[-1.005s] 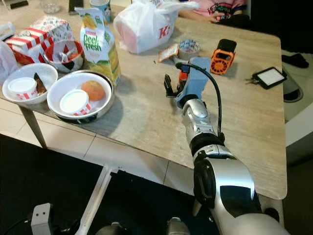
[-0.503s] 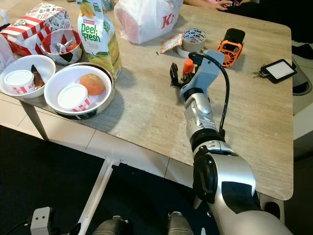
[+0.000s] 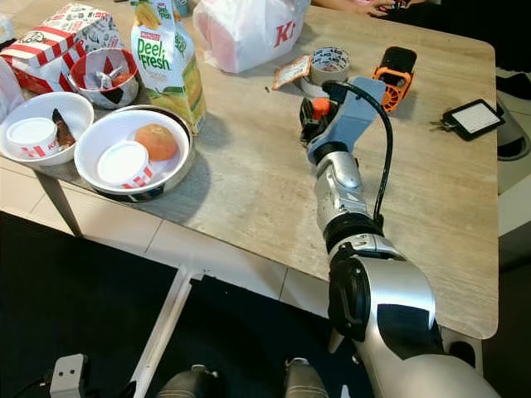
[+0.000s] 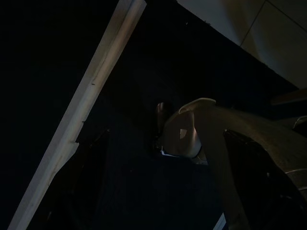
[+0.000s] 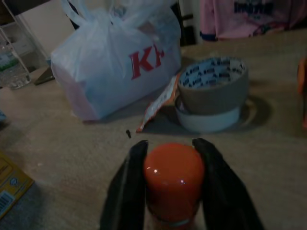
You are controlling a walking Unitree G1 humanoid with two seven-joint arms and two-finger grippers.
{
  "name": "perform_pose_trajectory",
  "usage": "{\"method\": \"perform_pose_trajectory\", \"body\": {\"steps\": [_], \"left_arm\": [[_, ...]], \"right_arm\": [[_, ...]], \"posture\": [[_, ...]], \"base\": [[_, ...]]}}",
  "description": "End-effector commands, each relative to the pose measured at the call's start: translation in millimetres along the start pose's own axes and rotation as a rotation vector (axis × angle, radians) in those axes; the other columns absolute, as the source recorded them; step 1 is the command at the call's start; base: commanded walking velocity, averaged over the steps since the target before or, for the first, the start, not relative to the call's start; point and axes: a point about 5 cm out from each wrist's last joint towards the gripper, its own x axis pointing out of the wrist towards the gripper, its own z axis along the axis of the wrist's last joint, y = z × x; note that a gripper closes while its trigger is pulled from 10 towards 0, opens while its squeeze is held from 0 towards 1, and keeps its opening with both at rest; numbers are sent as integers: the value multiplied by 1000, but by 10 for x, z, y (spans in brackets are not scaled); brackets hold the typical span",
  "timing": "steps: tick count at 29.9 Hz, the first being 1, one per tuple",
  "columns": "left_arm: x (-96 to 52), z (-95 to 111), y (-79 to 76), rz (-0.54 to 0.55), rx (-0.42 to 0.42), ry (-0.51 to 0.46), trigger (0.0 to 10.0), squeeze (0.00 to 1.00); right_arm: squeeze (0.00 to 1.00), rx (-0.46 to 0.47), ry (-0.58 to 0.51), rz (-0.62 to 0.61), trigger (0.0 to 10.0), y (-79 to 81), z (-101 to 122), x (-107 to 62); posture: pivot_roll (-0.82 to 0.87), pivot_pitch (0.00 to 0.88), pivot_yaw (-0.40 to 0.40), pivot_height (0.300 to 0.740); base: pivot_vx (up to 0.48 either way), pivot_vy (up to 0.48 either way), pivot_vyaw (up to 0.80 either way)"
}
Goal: Restocking fridge
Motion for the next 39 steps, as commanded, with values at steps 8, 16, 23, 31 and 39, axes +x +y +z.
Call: {"method": "perform_pose_trajectory", "body": {"steps": [8, 16, 23, 31, 39], "left_arm": [[-43, -69, 74, 56, -45, 34, 10000, 0], [12, -98, 54, 102, -62, 109, 10000, 0], [61, -34, 79, 159, -85, 119, 10000, 0], [83, 52, 124, 192, -108, 94, 10000, 0], [86, 87, 168, 216, -90, 113, 10000, 0]], "right_arm": [[0, -102, 4, 30, 0, -101, -33, -48], [0, 162, -101, 233, 0, -408, 110, -173], [0, 209, -93, 668, 0, -355, 87, -371], [0, 215, 28, 1001, 0, -216, -149, -675], [0, 287, 359, 1296, 0, -4, -744, -1333]], "posture": [[149, 227, 22, 740], [99, 91, 17, 740], [73, 54, 10, 740], [60, 35, 5, 740], [27, 33, 19, 740]], "base": [[0, 0, 0], [0, 0, 0], [0, 0, 0], [0, 0, 0], [0, 0, 0]]}}
